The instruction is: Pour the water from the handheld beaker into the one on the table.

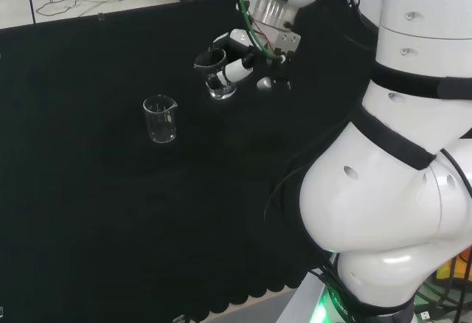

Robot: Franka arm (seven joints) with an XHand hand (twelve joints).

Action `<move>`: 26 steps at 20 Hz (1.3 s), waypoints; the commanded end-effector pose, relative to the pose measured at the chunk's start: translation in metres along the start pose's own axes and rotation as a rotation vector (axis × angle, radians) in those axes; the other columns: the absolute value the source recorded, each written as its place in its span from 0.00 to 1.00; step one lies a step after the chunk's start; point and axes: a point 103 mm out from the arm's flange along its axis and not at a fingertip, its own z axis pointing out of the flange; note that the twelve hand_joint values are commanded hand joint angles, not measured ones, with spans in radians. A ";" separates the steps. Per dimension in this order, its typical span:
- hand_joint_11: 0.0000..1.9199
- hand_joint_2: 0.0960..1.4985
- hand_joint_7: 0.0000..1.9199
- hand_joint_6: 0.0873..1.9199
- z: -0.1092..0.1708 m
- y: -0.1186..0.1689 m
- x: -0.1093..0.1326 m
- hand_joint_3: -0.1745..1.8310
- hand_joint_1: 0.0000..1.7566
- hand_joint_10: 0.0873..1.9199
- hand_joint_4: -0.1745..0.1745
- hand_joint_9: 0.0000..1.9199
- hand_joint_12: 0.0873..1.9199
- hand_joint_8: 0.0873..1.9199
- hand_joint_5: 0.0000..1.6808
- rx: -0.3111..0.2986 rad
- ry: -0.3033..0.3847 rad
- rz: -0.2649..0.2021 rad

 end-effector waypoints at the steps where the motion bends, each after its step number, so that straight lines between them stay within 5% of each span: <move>1: 0.53 0.72 0.65 0.40 0.001 0.001 0.024 0.00 0.72 0.50 0.37 0.60 0.41 0.36 0.64 0.064 -0.094 0.012; 8: 0.53 0.72 0.65 0.41 0.005 0.011 0.046 0.00 0.73 0.50 0.35 0.61 0.41 0.36 0.64 0.138 -0.216 0.071; 26: 0.54 0.72 0.65 0.42 0.012 0.020 0.069 0.00 0.73 0.50 0.31 0.62 0.41 0.35 0.63 0.230 -0.392 0.082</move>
